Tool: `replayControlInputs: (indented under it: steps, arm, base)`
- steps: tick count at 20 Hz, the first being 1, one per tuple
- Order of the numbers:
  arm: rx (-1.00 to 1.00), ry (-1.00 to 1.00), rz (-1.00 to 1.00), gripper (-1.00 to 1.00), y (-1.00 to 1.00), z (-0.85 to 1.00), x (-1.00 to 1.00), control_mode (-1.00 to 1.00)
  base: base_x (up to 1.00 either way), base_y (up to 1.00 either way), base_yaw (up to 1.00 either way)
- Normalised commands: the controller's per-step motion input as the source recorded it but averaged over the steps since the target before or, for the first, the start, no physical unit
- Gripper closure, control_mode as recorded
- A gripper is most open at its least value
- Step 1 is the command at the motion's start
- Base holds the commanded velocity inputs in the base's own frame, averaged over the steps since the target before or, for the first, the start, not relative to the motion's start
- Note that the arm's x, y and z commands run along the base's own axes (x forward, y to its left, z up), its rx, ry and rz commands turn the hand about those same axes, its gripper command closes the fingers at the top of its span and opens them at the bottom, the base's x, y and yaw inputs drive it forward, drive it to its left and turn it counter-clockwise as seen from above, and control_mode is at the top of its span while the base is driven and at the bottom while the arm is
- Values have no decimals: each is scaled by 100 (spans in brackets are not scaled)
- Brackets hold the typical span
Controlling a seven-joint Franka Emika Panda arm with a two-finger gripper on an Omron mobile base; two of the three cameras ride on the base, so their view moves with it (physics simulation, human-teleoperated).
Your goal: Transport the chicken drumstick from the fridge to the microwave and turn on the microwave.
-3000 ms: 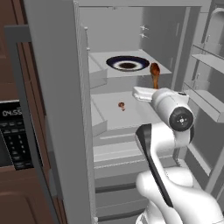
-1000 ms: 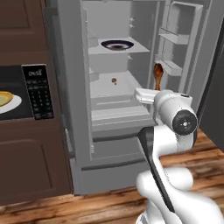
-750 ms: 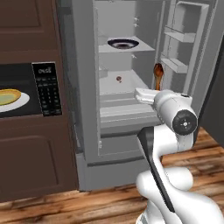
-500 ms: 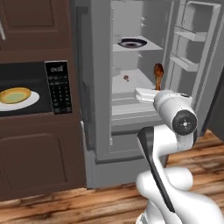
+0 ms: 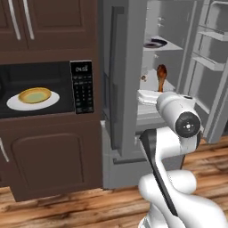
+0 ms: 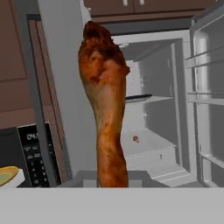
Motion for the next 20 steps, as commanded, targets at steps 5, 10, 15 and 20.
replayControlInputs:
  steps: [5,10,15,20]
  arm:
    - [0,0,0,100,0,0,0,100]
    - [0,0,0,100,0,0,0,100]
    - [0,0,0,100,0,0,0,100]
    - [0,0,0,100,0,0,0,100]
  base:
    - [-19,56,0]
    - [-3,59,0]
    - [8,49,1]
    - [32,23,8]
